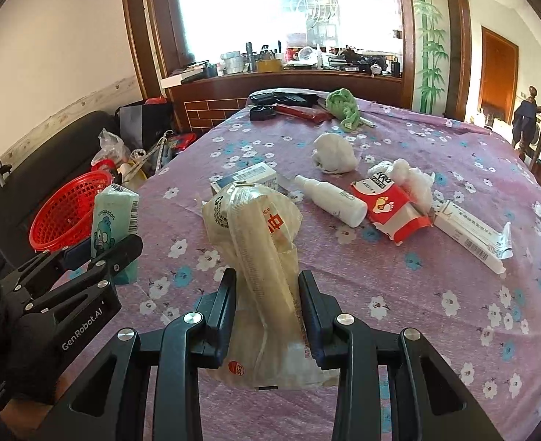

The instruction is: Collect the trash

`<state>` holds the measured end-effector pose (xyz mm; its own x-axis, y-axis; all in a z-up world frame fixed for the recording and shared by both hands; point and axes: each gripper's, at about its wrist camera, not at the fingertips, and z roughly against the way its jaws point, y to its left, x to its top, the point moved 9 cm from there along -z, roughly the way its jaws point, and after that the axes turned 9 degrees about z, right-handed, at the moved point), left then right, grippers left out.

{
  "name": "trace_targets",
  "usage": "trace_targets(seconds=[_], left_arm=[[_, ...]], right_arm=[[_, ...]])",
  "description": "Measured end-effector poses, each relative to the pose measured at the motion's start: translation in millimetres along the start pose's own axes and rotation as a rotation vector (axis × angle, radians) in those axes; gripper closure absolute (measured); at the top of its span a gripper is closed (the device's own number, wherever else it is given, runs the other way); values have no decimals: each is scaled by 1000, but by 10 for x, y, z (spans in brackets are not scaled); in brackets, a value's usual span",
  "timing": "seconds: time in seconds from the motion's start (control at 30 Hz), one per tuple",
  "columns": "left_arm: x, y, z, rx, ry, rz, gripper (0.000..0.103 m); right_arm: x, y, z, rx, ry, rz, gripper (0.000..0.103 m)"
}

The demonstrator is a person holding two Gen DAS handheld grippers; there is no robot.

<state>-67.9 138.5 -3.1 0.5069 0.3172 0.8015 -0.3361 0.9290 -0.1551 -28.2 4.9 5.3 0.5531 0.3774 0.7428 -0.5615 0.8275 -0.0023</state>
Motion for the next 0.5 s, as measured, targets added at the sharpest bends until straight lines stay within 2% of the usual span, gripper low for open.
trace_targets(seconds=[0.5], left_arm=[[54,239,14,29,-13,33,63]], right_arm=[[105,250,-130,51,23,31,66]])
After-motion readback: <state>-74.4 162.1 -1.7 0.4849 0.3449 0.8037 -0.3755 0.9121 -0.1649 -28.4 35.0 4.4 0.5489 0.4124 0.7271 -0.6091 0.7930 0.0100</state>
